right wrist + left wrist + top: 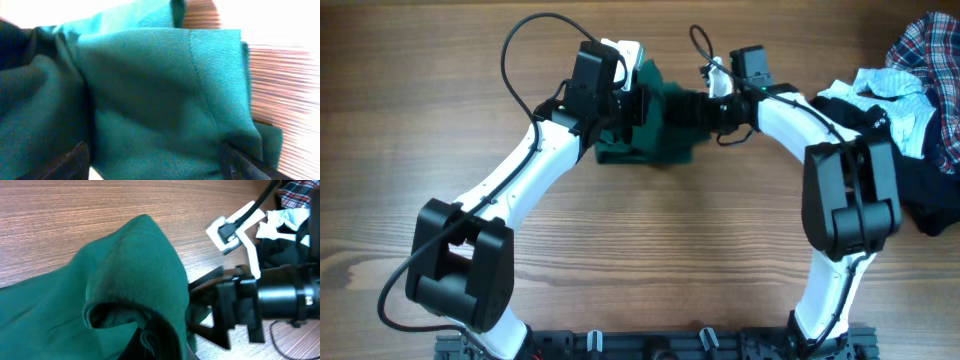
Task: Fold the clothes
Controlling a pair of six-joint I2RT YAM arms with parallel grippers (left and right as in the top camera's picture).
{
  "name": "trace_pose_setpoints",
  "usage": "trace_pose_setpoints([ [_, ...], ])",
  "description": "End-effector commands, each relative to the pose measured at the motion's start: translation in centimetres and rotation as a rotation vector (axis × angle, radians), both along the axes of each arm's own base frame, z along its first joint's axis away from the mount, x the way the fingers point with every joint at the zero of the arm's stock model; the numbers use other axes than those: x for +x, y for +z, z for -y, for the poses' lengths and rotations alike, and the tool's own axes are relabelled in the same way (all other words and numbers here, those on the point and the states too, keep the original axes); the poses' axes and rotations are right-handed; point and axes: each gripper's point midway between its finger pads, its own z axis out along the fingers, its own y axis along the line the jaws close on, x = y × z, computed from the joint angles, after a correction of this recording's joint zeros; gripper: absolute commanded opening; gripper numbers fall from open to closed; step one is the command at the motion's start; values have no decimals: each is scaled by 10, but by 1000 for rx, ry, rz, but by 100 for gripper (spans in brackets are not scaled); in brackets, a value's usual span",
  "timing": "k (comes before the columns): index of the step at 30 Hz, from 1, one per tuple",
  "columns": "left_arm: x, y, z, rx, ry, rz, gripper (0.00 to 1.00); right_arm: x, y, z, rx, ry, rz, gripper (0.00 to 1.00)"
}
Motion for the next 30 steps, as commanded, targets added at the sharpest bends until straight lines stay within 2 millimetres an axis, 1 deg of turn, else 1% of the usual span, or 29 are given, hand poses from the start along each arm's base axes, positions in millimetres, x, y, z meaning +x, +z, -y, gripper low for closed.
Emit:
trace_pose_setpoints([
  [1,4,6,3,-5,7,11,4,5,8,33,-95,-84,22,85],
  [4,3,5,4,-5,5,10,4,8,17,35,-93,-83,49,87],
  [12,3,6,4,-5,6,11,4,8,19,34,-91,-84,52,85],
  [15,3,6,4,-4,6,11,5,10,23,34,-86,-88,64,86],
  [16,3,6,4,-4,6,12,7,10,26,34,-85,-88,70,87],
  [17,3,6,3,-2,8,12,11,11,30,34,-84,-89,79,88],
  [19,4,5,3,0,11,13,24,14,39,34,-80,-90,101,92],
  [20,4,5,3,0,11,13,36,17,47,34,-77,-90,120,93],
  [21,4,5,3,0,11,13,45,18,54,34,-74,-91,135,93],
  [22,4,6,3,0,11,14,57,20,62,34,-71,-93,152,94],
  [23,4,6,3,-1,11,17,65,21,71,34,-67,-97,170,93],
  [25,5,7,3,-3,11,21,71,24,88,38,-61,-107,207,93],
  [26,5,8,3,-5,11,24,72,25,98,41,-58,-114,228,93],
  [30,6,8,4,-6,11,27,72,27,123,55,-52,-146,281,93],
])
